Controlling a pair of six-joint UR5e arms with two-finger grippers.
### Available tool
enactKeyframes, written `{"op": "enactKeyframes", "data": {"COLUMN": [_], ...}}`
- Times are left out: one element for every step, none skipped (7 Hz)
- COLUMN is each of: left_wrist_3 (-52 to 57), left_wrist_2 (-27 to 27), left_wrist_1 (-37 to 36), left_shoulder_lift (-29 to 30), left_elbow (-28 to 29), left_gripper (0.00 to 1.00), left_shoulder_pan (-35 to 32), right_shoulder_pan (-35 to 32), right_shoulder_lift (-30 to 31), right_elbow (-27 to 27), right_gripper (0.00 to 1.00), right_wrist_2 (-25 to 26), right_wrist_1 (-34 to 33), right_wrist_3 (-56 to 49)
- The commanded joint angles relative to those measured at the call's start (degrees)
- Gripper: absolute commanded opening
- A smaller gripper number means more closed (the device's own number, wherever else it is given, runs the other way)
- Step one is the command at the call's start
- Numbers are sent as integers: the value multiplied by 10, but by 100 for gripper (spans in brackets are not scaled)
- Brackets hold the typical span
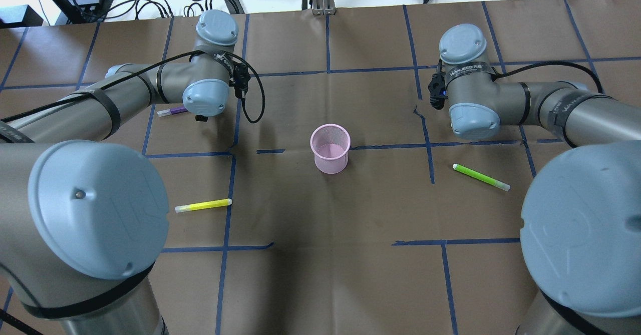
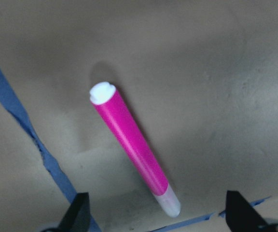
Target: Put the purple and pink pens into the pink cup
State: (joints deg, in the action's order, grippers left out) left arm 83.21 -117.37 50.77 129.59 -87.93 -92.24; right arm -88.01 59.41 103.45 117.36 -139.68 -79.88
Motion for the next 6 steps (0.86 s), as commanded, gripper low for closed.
{"op": "enactKeyframes", "data": {"left_wrist_3": [-7,-10,-10,-9,-9,-11], "left_wrist_2": [3,3,2,1,0,1], "left_wrist_1": [-1,-1,-1,-1,-1,-1], "left_shoulder_lift": [8,15,20,20,17,16], "left_elbow": [-1,0,1,2,4,4], "left_gripper": [98,98,90,78,35,6], "left_shoulder_pan": [2,2,2,2,2,2], "right_shoulder_pan": [-7,-7,-7,-8,-8,-8], "right_shoulder_lift": [-4,-8,-10,-10,-11,-12], "right_elbow": [2,2,2,3,4,6], "right_gripper": [100,100,100,100,100,100], "right_wrist_2": [1,1,12,11,11,11], "right_wrist_1": [-6,-6,-5,-5,-5,-5], "right_wrist_3": [-5,-6,-7,-9,-10,-10]}}
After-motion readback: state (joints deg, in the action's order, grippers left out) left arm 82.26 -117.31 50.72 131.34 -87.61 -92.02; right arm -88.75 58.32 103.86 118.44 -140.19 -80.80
